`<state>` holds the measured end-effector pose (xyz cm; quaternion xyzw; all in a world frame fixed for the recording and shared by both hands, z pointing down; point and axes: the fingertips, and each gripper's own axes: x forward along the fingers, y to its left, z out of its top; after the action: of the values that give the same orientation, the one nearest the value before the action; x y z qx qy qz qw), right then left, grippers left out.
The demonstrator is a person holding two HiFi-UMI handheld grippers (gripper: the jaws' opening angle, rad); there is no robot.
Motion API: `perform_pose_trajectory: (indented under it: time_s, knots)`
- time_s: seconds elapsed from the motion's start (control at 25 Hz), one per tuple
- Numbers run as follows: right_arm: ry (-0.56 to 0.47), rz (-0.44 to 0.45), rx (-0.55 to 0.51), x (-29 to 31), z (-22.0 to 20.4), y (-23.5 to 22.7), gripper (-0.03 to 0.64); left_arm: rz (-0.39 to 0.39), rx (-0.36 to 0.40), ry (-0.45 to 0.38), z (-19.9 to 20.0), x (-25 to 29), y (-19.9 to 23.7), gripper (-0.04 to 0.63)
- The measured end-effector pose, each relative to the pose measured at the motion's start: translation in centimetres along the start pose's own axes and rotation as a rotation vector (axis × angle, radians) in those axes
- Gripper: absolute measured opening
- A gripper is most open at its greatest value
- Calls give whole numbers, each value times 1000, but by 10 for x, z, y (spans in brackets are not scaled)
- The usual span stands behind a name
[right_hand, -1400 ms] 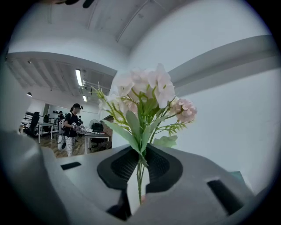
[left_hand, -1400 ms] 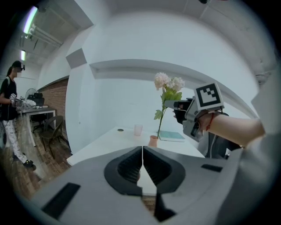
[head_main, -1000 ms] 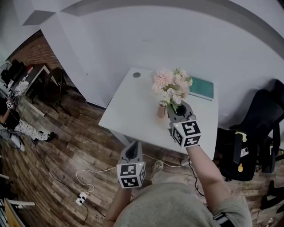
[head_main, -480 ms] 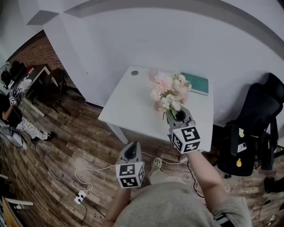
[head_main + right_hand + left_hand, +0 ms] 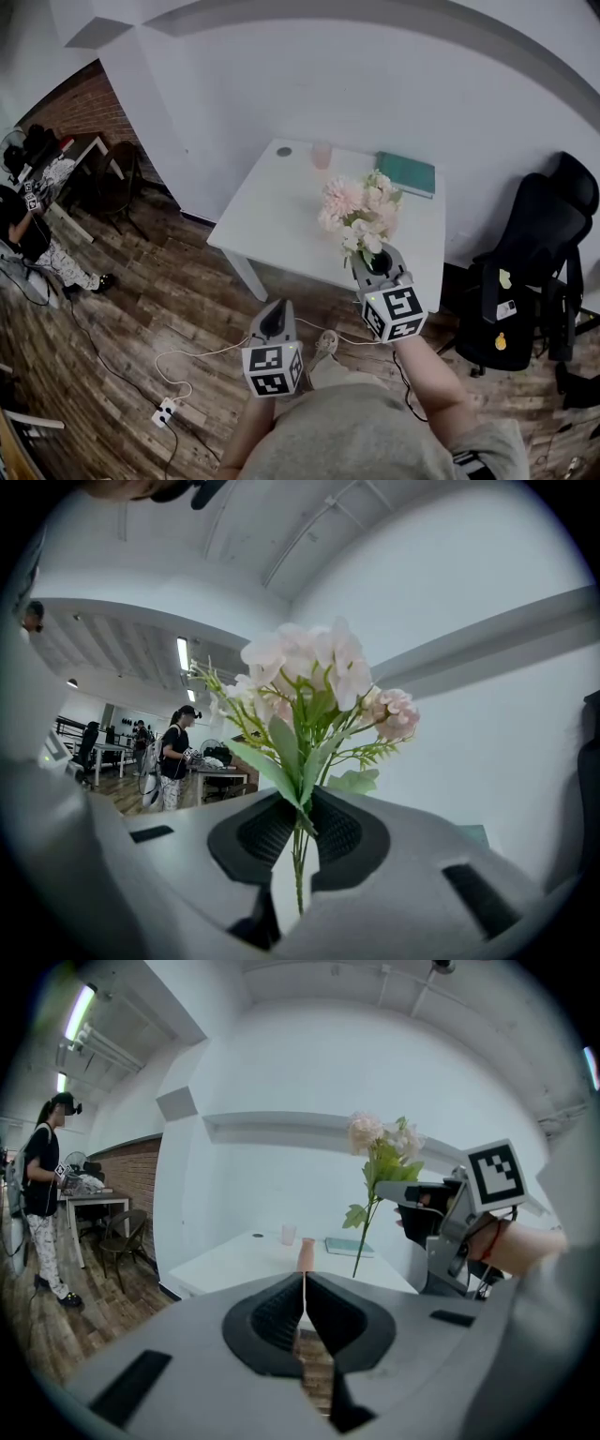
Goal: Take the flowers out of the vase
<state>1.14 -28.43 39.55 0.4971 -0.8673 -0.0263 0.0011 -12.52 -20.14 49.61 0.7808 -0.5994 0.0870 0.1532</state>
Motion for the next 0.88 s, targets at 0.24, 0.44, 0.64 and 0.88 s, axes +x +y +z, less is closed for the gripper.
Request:
perform_pose_trajectory:
  time_s: [0.24, 0.44, 0.64, 0.88]
  knots:
    - [17, 9, 8, -21, -10, 11, 40, 10, 1, -9, 0, -9, 0, 9]
    - [29, 11, 20, -31, -18, 15, 41, 10, 4, -11, 1, -11, 0, 9]
    - [46, 11, 31, -35, -25, 18, 40, 11, 5, -4, 0, -11, 1, 9]
    - [61, 11, 43, -34, -32, 20, 40, 13, 0, -1, -1, -11, 5, 9]
